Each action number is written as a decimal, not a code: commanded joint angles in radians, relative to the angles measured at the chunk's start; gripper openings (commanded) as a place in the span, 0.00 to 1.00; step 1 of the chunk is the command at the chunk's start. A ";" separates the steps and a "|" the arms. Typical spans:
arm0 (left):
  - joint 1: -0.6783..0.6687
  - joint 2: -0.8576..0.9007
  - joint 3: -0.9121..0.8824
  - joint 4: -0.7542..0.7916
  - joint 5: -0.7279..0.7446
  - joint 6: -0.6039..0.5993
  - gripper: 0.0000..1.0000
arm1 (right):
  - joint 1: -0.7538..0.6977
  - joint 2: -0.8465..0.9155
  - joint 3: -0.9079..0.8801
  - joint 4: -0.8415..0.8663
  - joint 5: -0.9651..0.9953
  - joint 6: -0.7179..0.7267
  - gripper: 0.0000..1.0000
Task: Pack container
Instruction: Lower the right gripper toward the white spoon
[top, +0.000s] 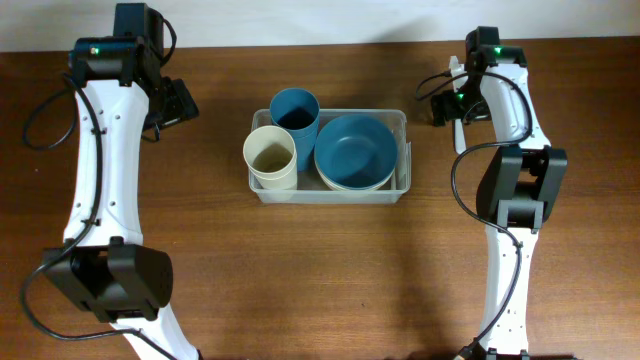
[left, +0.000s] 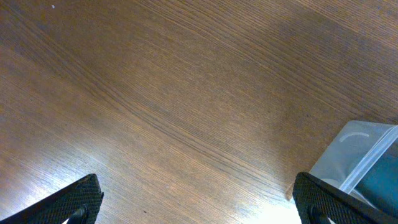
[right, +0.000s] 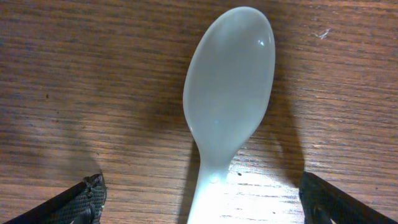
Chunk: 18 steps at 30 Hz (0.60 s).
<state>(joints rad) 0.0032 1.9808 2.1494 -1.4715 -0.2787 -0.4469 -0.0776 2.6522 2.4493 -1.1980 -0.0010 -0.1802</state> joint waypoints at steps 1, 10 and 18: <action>0.006 0.008 -0.004 0.002 -0.014 -0.011 1.00 | 0.003 0.029 -0.005 0.005 -0.002 0.001 0.91; 0.006 0.008 -0.004 0.002 -0.014 -0.011 1.00 | 0.003 0.029 -0.005 0.006 0.011 0.033 0.54; 0.006 0.008 -0.004 0.002 -0.014 -0.011 1.00 | 0.003 0.029 -0.005 -0.002 0.014 0.043 0.29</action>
<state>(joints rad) 0.0032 1.9808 2.1494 -1.4715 -0.2790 -0.4469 -0.0776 2.6537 2.4493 -1.1961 -0.0017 -0.1505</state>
